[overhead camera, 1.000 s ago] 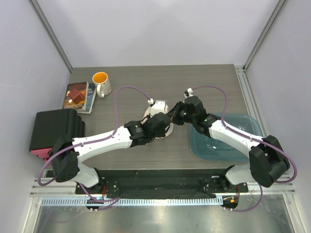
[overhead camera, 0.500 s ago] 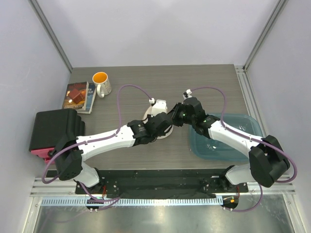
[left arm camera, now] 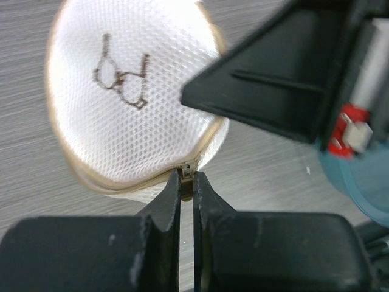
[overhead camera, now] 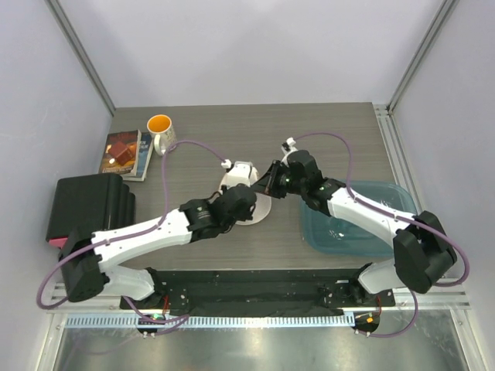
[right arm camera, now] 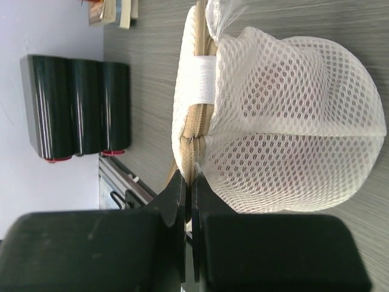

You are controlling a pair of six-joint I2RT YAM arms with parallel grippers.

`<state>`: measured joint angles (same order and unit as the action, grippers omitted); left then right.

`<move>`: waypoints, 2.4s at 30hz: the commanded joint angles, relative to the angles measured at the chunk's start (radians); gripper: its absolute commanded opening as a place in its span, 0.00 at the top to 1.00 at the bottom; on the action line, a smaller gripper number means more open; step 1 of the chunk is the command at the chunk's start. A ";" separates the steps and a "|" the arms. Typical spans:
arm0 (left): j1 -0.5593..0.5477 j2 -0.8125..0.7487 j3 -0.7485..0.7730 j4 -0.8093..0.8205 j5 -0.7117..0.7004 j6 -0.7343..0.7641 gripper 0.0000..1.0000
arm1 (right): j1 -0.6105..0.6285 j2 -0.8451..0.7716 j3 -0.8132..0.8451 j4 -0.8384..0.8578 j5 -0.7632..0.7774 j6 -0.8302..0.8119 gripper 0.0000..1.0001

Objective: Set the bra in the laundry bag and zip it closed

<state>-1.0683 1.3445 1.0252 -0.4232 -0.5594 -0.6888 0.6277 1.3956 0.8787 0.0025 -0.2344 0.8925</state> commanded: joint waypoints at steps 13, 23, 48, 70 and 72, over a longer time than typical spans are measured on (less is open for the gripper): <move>0.008 -0.231 -0.177 -0.025 0.177 0.049 1.00 | -0.077 0.256 0.258 -0.041 0.021 -0.194 0.98; 0.011 -0.179 -0.154 0.067 0.204 0.037 1.00 | -0.048 0.191 0.199 -0.138 0.072 -0.170 0.29; 0.016 -0.169 -0.181 0.146 0.279 0.011 1.00 | 0.153 0.103 0.069 -0.046 0.363 0.088 0.67; 0.018 -0.502 -0.324 -0.072 0.154 -0.025 1.00 | -0.057 0.341 0.434 -0.194 0.082 -0.302 0.67; 0.018 -0.502 -0.306 -0.071 0.167 -0.014 1.00 | -0.046 0.318 0.433 -0.240 0.099 -0.293 0.40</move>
<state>-1.0405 0.8734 0.6964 -0.3611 -0.4217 -0.7204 0.6579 1.7111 1.2312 -0.1829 -0.2504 0.7212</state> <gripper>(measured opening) 0.033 0.442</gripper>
